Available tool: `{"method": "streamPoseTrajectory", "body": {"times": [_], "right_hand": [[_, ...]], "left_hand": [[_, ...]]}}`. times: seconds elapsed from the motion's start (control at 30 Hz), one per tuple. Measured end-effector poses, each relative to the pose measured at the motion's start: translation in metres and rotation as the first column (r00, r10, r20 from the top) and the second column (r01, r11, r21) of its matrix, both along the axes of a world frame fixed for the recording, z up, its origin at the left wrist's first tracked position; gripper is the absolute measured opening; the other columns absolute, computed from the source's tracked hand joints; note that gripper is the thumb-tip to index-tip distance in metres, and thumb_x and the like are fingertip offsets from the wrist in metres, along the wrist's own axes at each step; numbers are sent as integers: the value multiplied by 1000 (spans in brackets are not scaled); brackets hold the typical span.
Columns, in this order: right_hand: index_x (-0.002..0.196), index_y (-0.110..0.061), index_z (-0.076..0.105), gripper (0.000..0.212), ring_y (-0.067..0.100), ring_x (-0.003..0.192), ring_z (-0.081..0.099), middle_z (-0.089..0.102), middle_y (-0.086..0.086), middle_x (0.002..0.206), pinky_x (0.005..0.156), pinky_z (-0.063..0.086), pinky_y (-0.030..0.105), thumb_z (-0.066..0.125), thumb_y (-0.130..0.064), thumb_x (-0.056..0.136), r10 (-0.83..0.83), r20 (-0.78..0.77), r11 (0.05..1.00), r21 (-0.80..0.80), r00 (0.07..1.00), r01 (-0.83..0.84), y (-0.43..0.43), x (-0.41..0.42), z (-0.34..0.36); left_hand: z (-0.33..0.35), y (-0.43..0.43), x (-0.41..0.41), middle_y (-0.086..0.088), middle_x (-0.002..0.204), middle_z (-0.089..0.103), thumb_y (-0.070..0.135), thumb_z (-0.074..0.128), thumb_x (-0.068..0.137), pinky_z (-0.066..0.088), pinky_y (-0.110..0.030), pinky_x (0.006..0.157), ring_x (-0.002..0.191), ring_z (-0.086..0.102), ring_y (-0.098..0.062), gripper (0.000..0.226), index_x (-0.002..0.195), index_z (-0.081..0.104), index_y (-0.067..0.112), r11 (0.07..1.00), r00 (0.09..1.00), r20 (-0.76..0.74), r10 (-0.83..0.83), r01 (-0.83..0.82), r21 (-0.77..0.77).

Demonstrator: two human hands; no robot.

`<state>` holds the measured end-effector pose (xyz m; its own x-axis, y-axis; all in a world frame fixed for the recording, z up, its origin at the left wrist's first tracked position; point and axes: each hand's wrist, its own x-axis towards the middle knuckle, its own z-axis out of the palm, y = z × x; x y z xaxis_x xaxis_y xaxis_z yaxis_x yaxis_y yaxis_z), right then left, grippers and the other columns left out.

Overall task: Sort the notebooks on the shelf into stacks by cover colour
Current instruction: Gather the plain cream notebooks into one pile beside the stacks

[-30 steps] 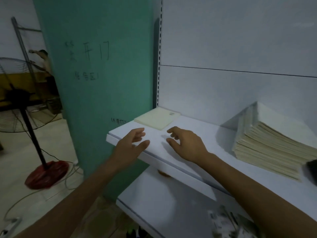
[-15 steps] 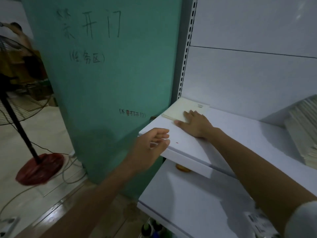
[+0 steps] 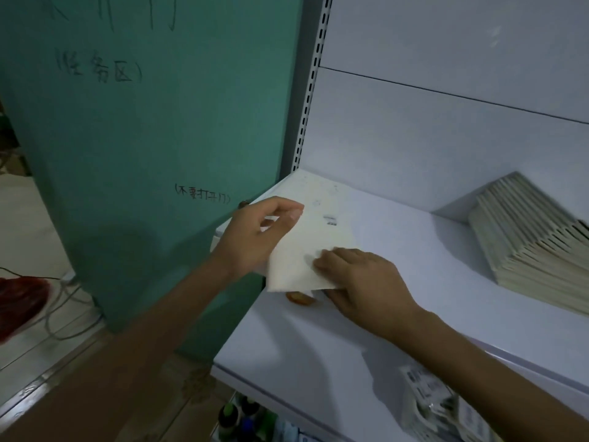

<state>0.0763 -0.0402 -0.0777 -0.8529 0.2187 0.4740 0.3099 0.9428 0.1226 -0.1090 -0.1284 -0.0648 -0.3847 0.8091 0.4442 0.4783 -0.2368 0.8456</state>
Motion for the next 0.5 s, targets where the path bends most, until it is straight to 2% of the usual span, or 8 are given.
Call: {"method": "streamPoseTrajectory", "body": {"times": [0.03,0.1,0.17,0.2,0.27,0.3,0.4,0.5], "right_hand": [[96,-17,66,38,24,67,65,69,-1,85,52,47,26,41,-43,87,28,-90,999,25,996,-26,1,5,1],[98,-21,69,29,19,67,66,72,-4,83,53,48,24,45,-33,88,51,-265,999,9,963,-50,8,12,12],[103,-24,65,21,11,68,63,70,-11,84,57,46,22,48,-29,92,98,-395,990,-54,914,-130,20,15,31],[104,-24,64,18,6,66,61,65,-17,83,59,45,19,49,-27,94,131,-455,979,-79,881,-186,25,17,42],[102,-22,59,12,-7,65,54,55,-27,77,61,36,5,49,-21,94,170,-574,957,-99,801,-273,29,18,61],[100,-20,58,11,-12,66,51,52,-31,74,62,34,2,50,-17,94,186,-615,948,-92,766,-304,29,19,69],[97,-13,63,11,-16,70,50,49,-32,78,64,34,1,53,-15,94,202,-625,943,-84,754,-323,27,12,83],[95,-22,63,5,-7,74,57,58,-26,81,63,40,6,60,-25,93,106,-618,918,-241,779,-316,33,-2,85]], "left_hand": [[2,0,2,21,105,66,40,44,97,44,-19,82,97,57,12,27,102,67,25,999,999,16,-52,52,-2],[5,-2,6,16,106,69,56,30,94,39,-13,92,105,58,6,52,104,69,22,990,991,17,-136,135,34],[11,-6,9,14,98,70,71,31,87,43,-13,85,97,61,2,59,102,67,28,978,983,-60,-171,177,112],[15,-9,10,14,89,69,75,39,82,45,-13,75,85,61,2,51,98,65,34,979,982,-127,-143,159,127],[27,-12,7,18,70,63,67,58,75,38,-9,55,61,55,3,23,80,62,45,994,959,-283,-15,45,100],[30,-13,2,20,60,58,61,61,76,34,-10,49,52,51,2,12,70,60,50,996,932,-361,43,-13,84],[29,-19,-14,15,49,50,52,56,84,27,-14,42,43,43,-5,16,68,57,53,986,833,-533,151,-90,139],[23,-29,-24,8,47,46,49,48,88,35,-25,39,40,42,-9,31,77,66,27,937,757,-562,334,-204,283]]}}
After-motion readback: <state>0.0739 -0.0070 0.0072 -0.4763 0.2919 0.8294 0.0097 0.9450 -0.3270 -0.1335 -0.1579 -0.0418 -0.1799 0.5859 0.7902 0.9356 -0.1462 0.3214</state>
